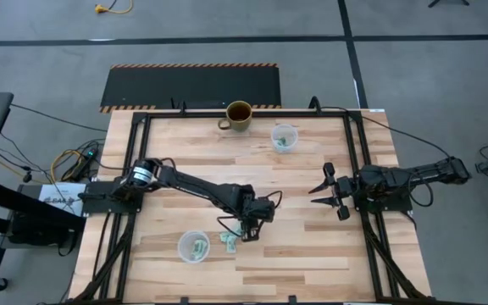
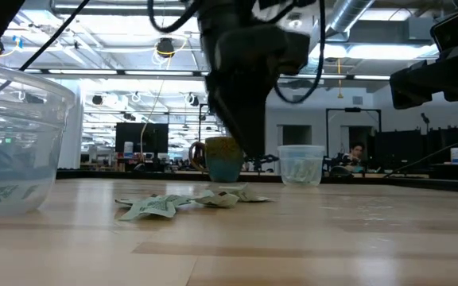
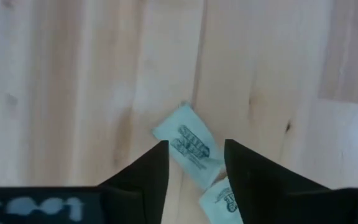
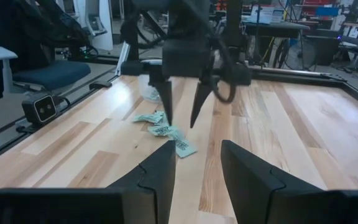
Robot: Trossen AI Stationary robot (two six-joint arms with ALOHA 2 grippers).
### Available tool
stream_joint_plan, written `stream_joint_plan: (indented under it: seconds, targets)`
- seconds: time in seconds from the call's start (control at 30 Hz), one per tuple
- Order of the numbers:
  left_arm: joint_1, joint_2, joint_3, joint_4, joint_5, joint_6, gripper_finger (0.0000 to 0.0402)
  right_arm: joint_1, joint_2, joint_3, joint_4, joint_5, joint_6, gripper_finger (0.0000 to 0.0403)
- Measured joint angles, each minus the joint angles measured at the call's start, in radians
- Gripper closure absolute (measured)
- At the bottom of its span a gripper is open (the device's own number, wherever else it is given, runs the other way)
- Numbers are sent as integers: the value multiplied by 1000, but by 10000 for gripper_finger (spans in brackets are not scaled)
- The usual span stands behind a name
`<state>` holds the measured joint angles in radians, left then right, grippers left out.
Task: Pick and place items into bin
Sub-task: Put the stevia packet into the bottom transparent bin
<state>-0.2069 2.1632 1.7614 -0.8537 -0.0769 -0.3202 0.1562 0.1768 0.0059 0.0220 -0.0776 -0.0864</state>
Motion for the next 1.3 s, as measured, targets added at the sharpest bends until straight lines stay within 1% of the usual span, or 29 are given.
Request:
stream_joint_plan:
  seconds: [0.1, 0.23, 0.3, 0.47, 0.5, 0.8, 1.03, 1.1, 1.17, 1.3]
  targets:
    - [0, 0, -36, 22, 16, -7, 245, 0, 0, 0, 0, 0, 0, 280]
    - [0, 0, -61, 36, 26, -9, 244, 0, 0, 0, 0, 0, 0, 280]
    - [0, 0, -81, 73, 28, -5, 244, 0, 0, 0, 0, 0, 0, 280]
    - [6, -1, -116, 152, 88, -4, 244, 0, 0, 0, 0, 0, 0, 280]
    - [6, -1, -129, 173, 88, -2, 244, 0, 0, 0, 0, 0, 0, 280]
    - [10, -7, -212, 188, 68, -2, 244, 0, 0, 0, 0, 0, 0, 280]
    - [13, -10, -238, 225, 63, -31, 245, 0, 0, 0, 0, 0, 0, 280]
    - [13, -10, -239, 235, 61, -31, 252, 0, 0, 0, 0, 0, 0, 280]
    - [14, -8, -235, 243, 57, -31, 267, 0, 0, 0, 0, 0, 0, 280]
    - [15, -5, -230, 250, 55, -31, 315, 0, 0, 0, 0, 0, 0, 280]
